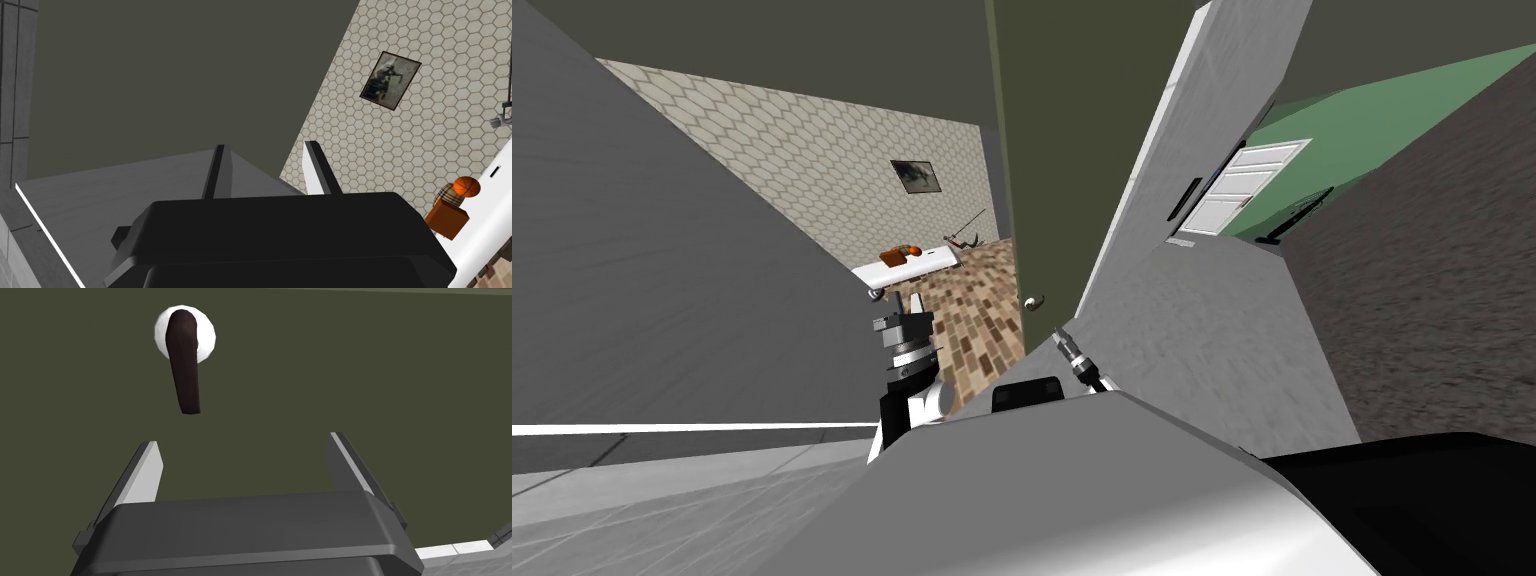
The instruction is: Push the door open
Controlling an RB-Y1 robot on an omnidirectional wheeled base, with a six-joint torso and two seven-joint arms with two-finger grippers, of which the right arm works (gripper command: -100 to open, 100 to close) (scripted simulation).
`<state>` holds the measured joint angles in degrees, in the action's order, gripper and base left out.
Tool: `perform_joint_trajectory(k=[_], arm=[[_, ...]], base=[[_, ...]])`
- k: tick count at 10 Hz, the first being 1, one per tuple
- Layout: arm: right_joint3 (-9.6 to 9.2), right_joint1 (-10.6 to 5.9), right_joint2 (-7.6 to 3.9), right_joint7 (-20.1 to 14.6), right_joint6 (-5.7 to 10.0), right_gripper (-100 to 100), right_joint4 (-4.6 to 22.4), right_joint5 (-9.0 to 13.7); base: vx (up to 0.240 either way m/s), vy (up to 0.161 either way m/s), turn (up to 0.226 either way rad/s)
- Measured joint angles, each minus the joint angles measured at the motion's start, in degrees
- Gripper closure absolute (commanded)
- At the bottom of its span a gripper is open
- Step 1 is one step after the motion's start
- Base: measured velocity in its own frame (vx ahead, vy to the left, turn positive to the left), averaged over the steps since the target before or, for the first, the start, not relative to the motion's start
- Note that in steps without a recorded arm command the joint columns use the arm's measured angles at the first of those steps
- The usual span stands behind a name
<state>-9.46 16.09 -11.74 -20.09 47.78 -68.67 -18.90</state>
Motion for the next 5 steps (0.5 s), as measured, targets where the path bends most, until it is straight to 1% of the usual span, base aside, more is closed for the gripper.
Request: perform_joint_trajectory(k=[1, 3, 5], arm=[[-0.4, 0.26, -0.3, -0.72, 0.07, -100, 0.35, -0.32], [-0.66, -0.36, -0.25, -1.15, 0.86, -100, 2.48, -0.6], [-1.1, -0.81, -0.61, -2.15, 1.48, -100, 4.49, -1.01]], base=[[0.099, -0.084, 0.029], [0.104, -0.069, 0.066], [0.109, -0.065, 0.069]])
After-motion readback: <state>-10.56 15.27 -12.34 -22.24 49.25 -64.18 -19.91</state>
